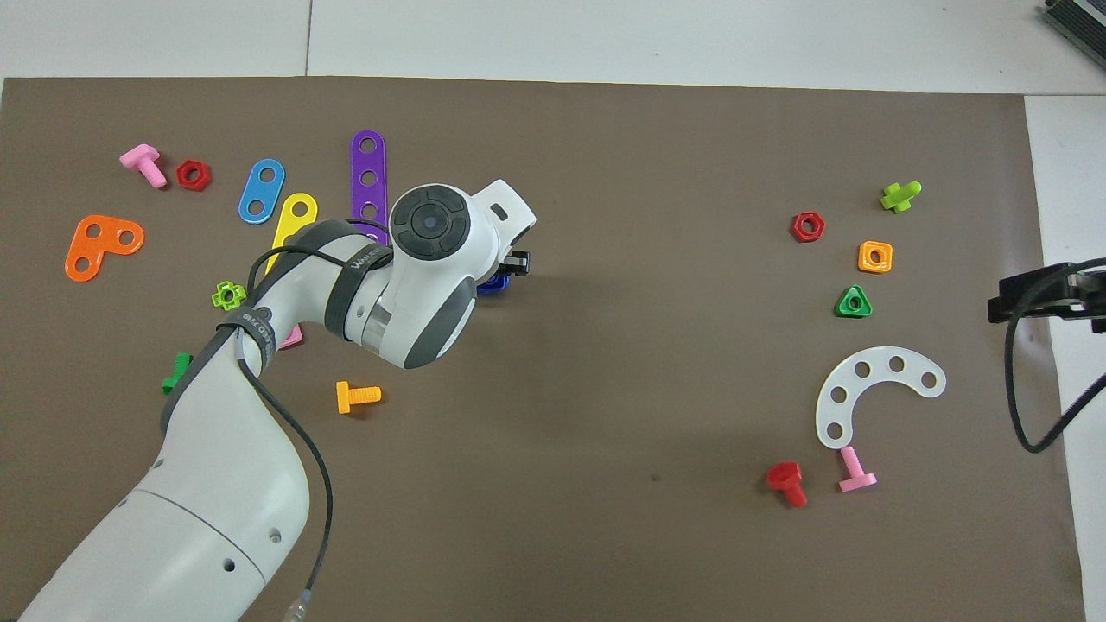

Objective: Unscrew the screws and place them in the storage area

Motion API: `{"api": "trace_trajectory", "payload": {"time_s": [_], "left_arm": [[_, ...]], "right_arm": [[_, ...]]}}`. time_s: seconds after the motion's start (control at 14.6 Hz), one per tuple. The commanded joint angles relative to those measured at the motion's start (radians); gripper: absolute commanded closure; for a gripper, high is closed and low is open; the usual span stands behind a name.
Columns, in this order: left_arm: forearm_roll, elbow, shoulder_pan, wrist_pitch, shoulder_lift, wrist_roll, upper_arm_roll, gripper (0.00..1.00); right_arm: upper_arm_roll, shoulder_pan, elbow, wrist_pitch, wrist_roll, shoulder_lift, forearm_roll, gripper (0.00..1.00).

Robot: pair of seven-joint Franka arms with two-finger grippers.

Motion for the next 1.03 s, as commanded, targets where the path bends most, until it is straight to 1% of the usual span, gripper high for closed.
{"api": "trace_trajectory", "payload": {"time_s": [0.0,0.27,0.48,0.62,0.82,0.96], "left_arm": [[0.032,0.005,-0.025,-0.028,0.002,-0.022,0.016,0.39],[0.026,0.011,-0.025,-0.038,0.002,-0.023,0.016,0.5],[0.024,0.014,-0.024,-0.038,0.002,-0.023,0.016,0.54],[0.022,0.016,-0.024,-0.038,0.002,-0.023,0.016,0.59],[0.018,0.02,-0.024,-0.054,0.002,-0.029,0.015,0.68],[-0.008,0.037,-0.022,-0.075,0.004,-0.04,0.015,0.81]], "right_arm": [[0.001,-0.001,-0.014,-0.004,-0.004,-0.017,-0.007,0.0],[0.002,-0.001,-0.014,-0.004,-0.004,-0.017,-0.006,0.0],[0.002,-0.001,-0.014,-0.004,-0.004,-0.017,-0.007,0.0],[0.002,-0.001,-0.014,-0.004,-0.004,-0.017,-0.007,0.0],[0.002,-0.001,-0.014,-0.004,-0.004,-0.017,-0.007,0.0],[0.002,-0.001,-0.014,-0.004,-0.004,-0.017,-0.007,0.0]]}}
